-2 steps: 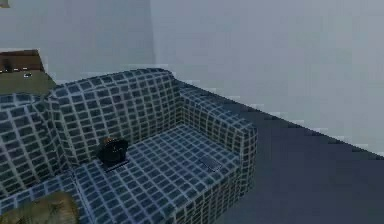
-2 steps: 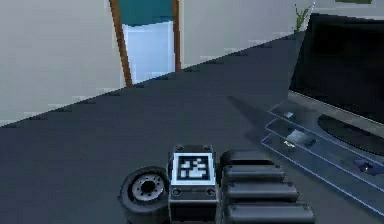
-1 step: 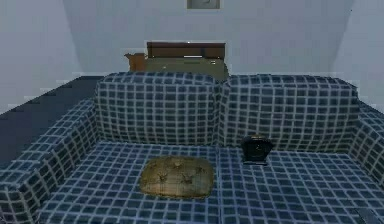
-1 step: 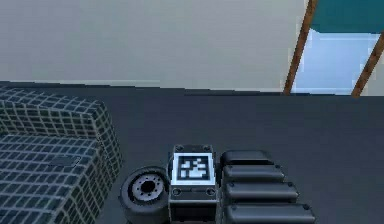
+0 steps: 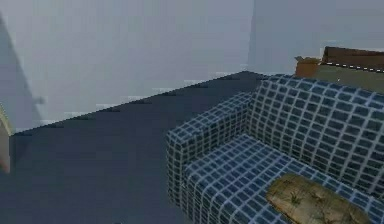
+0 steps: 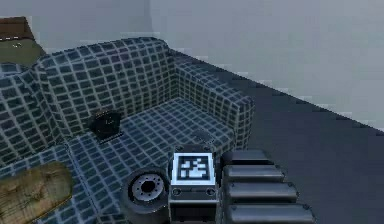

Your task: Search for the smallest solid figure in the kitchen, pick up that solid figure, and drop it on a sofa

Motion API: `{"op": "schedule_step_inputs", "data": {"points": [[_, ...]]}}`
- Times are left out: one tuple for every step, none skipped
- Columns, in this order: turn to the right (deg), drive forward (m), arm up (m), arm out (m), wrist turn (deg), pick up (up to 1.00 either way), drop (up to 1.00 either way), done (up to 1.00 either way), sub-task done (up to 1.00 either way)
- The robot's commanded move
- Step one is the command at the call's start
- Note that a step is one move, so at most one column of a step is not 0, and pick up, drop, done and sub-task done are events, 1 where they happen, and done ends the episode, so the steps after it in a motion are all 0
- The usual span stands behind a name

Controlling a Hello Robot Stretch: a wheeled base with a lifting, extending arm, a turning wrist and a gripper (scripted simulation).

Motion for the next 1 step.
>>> {"op": "schedule_step_inputs", "data": {"points": [[-45.0, 0.0, 0.0, 0.0, 0.0, 0.0, 0.0, 0.0, 0.0]]}}
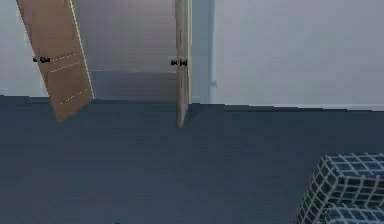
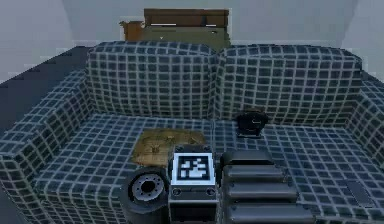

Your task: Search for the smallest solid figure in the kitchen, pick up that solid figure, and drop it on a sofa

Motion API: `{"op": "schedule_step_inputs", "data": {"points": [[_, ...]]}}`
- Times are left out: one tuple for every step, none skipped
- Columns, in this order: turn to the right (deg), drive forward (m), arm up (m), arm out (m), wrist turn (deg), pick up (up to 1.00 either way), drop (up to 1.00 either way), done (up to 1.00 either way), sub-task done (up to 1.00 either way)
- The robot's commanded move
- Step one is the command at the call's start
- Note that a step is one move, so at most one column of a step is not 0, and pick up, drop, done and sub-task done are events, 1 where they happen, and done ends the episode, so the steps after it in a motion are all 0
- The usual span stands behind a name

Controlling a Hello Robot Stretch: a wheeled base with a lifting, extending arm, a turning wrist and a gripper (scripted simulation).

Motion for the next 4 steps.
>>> {"op": "schedule_step_inputs", "data": {"points": [[-21.0, 0.0, 0.0, 0.0, 0.0, 0.0, 0.0, 0.0, 0.0], [45.0, 0.0, 0.0, 0.0, 0.0, 0.0, 0.0, 0.0, 0.0], [39.0, 0.0, 0.0, 0.0, 0.0, 0.0, 0.0, 0.0, 0.0], [0.0, 0.25, 0.0, 0.0, 0.0, 0.0, 0.0, 0.0, 0.0]]}}
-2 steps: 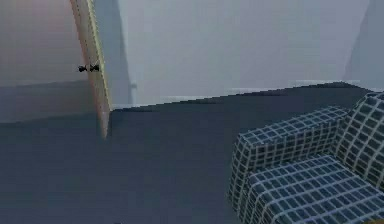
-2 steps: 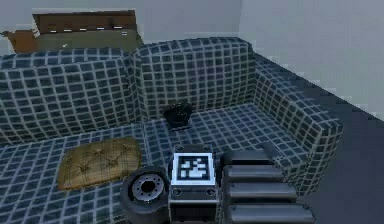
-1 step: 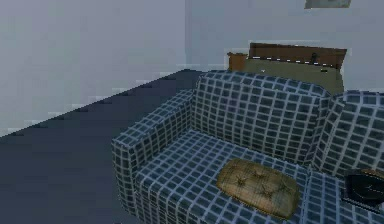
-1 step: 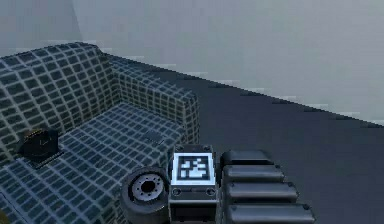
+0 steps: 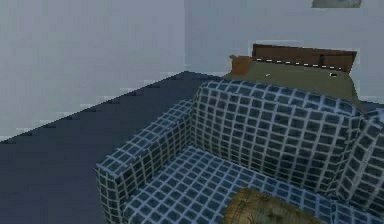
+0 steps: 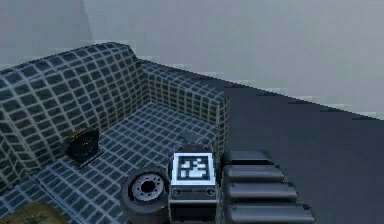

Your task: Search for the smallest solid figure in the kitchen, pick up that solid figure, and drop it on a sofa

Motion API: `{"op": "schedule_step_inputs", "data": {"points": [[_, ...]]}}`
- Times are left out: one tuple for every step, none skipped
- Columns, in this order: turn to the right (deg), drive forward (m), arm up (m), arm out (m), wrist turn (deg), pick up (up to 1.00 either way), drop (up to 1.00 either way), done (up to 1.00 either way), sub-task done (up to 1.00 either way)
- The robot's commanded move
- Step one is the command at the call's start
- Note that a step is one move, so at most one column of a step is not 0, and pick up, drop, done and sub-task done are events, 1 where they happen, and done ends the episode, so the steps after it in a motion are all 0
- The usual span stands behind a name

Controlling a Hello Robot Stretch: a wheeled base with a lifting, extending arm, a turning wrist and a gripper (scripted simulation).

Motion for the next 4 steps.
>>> {"op": "schedule_step_inputs", "data": {"points": [[-3.0, 0.0, 0.0, 0.0, 0.0, 0.0, 0.0, 0.0, 0.0], [-3.0, 0.0, 0.0, 0.0, 0.0, 0.0, 0.0, 0.0, 0.0], [0.0, 0.0, 0.0, 0.48, 0.0, 0.0, 0.0, 0.0, 0.0], [0.0, 0.0, 0.0, 0.0, 39.0, 0.0, 0.0, 0.0, 0.0]]}}
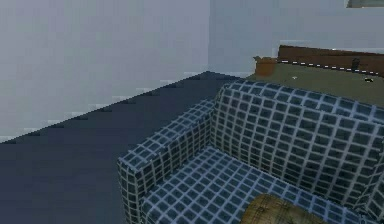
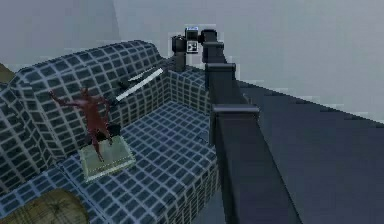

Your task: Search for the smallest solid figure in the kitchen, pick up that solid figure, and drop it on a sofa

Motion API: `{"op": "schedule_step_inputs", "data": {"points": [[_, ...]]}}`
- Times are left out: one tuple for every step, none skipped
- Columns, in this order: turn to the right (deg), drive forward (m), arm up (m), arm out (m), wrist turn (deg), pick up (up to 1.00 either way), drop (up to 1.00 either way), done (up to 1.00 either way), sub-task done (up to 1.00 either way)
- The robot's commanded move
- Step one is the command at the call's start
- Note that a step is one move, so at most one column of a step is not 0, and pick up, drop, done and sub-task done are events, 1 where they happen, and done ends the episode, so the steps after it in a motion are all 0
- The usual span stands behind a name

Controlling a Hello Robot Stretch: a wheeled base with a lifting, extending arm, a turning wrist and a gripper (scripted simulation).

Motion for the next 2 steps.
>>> {"op": "schedule_step_inputs", "data": {"points": [[0.0, 0.0, -0.28, 0.0, 0.0, 0.0, 0.0, 0.0, 0.0], [0.0, 0.0, -0.32, 0.0, 0.0, 0.0, 0.0, 0.0, 0.0]]}}
